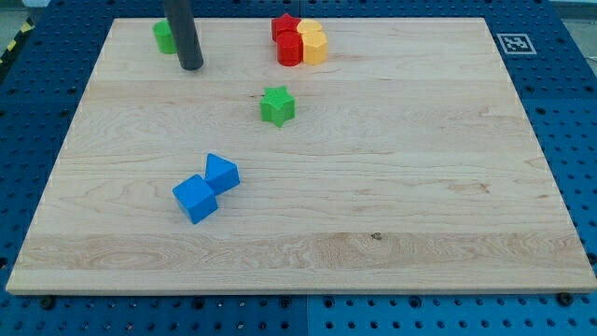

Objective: Place the green star at the right of the green circle

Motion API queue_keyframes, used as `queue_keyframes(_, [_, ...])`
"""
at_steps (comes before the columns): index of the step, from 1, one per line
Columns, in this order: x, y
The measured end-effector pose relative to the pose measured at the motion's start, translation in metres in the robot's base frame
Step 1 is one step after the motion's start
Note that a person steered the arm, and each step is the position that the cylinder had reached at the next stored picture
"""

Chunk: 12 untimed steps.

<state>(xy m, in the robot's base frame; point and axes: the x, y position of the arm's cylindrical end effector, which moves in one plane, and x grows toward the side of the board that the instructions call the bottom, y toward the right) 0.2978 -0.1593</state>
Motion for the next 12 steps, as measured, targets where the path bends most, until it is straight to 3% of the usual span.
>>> queue_keyframes(2, [0.051, 0.001])
queue_keyframes(4, [0.139, 0.072])
queue_keyframes(5, [0.161, 0.134])
queue_keyframes(6, [0.161, 0.173])
queue_keyframes(7, [0.134, 0.174])
queue_keyframes(10, [0.125, 0.156])
queue_keyframes(12, [0.097, 0.127])
